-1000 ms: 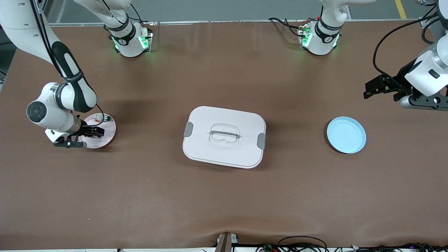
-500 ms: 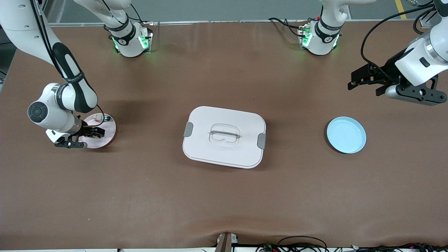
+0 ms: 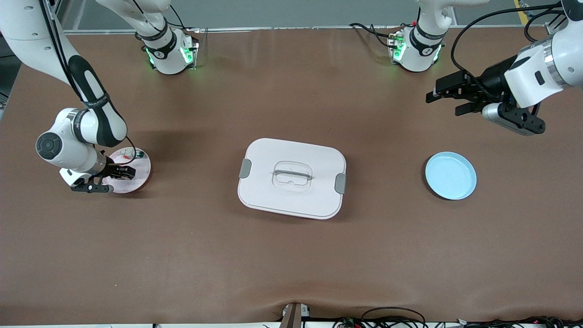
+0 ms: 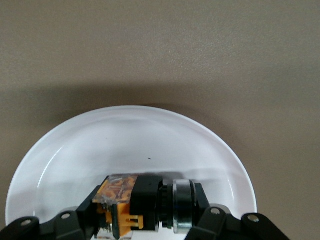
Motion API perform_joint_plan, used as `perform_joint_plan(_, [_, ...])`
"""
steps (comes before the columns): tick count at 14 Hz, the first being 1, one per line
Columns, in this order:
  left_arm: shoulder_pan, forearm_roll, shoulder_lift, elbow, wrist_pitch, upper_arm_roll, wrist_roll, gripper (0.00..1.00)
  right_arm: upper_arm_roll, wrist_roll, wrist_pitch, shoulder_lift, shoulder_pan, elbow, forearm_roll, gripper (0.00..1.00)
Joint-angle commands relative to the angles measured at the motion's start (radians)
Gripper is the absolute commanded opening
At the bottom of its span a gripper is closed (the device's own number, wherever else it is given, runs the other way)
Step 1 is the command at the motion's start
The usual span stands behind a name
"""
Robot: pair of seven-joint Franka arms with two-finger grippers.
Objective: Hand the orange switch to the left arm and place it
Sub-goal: 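Lift the switch with the right gripper while the left gripper reaches over the box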
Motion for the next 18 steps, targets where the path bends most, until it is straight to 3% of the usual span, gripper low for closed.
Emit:
perform_joint_plan(1, [0.014, -0.109, 0.042, 0.01, -0.01, -0.01, 0.014, 1.0, 0.008, 0.008, -0.004, 0.0, -0.006, 0.003, 0.033, 0.25])
perform_joint_plan(3, [0.006, -0.177, 0.062, 0.008, 0.003, -0.01, 0.007, 1.0, 0.008, 0.008, -0.007, -0.001, -0.004, 0.006, 0.071, 0.0])
perform_joint_plan(8, [-0.027, -0.246, 0.062, -0.025, 0.145, -0.055, -0.055, 1.0, 0.032, 0.006, -0.042, -0.012, -0.004, 0.032, 0.134, 0.0])
perform_joint_plan(13, [-0.03, -0.322, 0.067, -0.056, 0.344, -0.132, -0.114, 1.0, 0.037, 0.008, -0.355, -0.035, -0.004, 0.184, 0.211, 0.0])
perform_joint_plan(16, [-0.037, -0.376, 0.081, -0.061, 0.427, -0.171, -0.114, 1.0, 0.035, 0.029, -0.519, -0.046, -0.006, 0.266, 0.329, 0.0])
perform_joint_plan(18, [-0.05, -0.385, 0.092, -0.065, 0.503, -0.188, -0.114, 1.0, 0.037, 0.072, -0.593, -0.05, -0.004, 0.312, 0.34, 0.0])
